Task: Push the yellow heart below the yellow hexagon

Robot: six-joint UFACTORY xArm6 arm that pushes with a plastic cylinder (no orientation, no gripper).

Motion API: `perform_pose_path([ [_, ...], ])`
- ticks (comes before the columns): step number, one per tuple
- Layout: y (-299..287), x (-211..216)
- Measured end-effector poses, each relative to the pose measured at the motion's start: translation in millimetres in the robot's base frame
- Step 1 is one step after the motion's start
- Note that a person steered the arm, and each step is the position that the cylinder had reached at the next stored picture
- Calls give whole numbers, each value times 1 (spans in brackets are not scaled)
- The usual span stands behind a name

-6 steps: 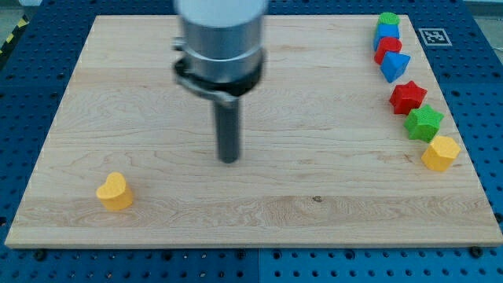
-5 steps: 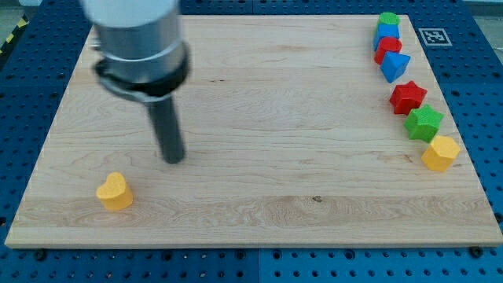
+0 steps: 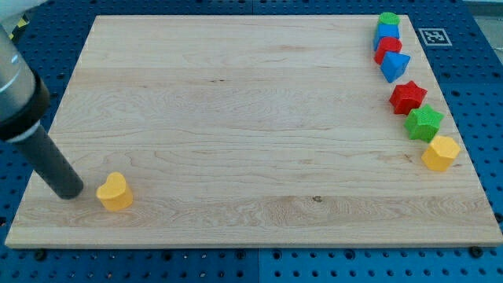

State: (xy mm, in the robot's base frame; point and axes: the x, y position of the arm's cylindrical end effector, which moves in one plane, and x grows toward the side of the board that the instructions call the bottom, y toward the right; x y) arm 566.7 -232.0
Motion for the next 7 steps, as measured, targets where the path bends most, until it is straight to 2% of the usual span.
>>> perform_pose_path([
  [2,60,6],
  [5,222,4],
  [6,259,-7],
  [7,252,-8],
])
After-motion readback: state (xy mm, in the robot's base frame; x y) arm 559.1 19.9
